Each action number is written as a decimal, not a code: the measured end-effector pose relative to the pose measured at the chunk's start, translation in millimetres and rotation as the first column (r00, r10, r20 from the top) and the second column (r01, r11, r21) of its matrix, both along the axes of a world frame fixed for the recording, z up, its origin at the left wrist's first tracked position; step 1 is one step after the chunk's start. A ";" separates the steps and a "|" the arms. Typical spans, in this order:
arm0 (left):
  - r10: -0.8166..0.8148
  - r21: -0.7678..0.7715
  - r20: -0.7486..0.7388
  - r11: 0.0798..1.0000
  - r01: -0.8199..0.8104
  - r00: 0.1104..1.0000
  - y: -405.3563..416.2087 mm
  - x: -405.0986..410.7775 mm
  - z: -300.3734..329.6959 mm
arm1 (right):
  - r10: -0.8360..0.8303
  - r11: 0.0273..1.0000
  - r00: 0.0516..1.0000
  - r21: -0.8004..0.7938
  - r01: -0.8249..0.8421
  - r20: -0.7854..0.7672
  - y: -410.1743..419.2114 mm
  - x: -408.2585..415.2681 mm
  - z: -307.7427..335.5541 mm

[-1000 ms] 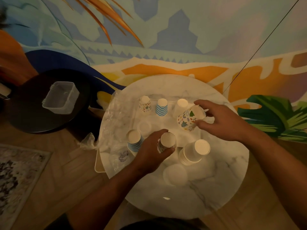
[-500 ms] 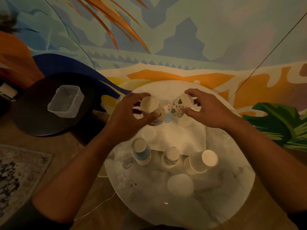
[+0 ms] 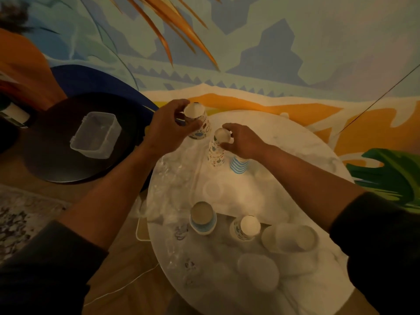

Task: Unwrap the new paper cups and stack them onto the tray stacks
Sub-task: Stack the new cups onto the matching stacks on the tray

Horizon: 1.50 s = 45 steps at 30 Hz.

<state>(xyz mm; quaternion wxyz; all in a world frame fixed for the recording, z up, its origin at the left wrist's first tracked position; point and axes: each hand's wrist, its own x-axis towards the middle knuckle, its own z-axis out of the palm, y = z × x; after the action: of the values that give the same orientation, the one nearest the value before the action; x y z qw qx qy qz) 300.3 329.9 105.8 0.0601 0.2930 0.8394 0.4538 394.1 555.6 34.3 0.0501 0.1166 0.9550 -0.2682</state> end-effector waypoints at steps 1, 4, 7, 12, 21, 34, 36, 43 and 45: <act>0.004 -0.003 0.005 1.000 -0.004 1.000 0.4 -5.3 -5.4 | 0.010 1.000 1.000 0.003 -0.010 0.011 -2.8 -3.4 -6.1; 0.009 -0.001 0.028 1.000 -0.009 1.000 2.0 -17.0 -22.1 | 0.054 0.997 0.997 0.058 -0.058 0.063 -8.1 -10.6 -21.5; -0.014 -0.028 0.028 0.999 0.015 1.000 4.0 -21.1 -38.4 | 0.089 0.988 0.988 0.113 -0.103 0.125 -11.9 -14.4 -33.8; -0.087 -0.076 0.069 0.993 0.092 0.994 14.5 -13.2 -61.9 | 0.094 0.972 0.979 0.195 -0.130 0.182 -10.5 -14.5 -52.7; -0.157 -0.179 0.097 0.969 0.172 0.983 49.6 1.6 -114.7 | 0.026 0.951 0.963 0.291 -0.107 0.267 17.3 10.4 -43.3; -0.193 -0.315 0.101 0.924 0.215 0.976 57.0 8.6 -129.0 | 0.077 0.986 0.980 0.129 -0.102 0.183 -5.3 81.7 17.5; -0.190 -0.277 0.069 0.940 0.202 0.979 51.1 15.5 -110.2 | 0.090 0.992 0.980 0.068 -0.104 0.179 -12.2 98.6 29.7; -0.184 -0.110 0.118 0.974 0.197 0.976 8.9 82.1 -22.9 | 0.352 0.928 0.888 0.012 -0.372 0.296 -38.1 164.9 42.4; -0.236 -0.079 0.174 0.964 0.252 0.956 -3.0 114.4 -2.8 | 0.394 0.900 0.830 0.020 -0.436 0.394 -45.6 178.5 36.5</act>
<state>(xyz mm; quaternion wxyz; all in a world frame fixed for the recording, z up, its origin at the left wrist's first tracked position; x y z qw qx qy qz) 414.7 327.0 103.0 0.1987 0.3531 0.8108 0.4224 572.6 510.0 70.8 0.2847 -0.0415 0.9424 -0.1705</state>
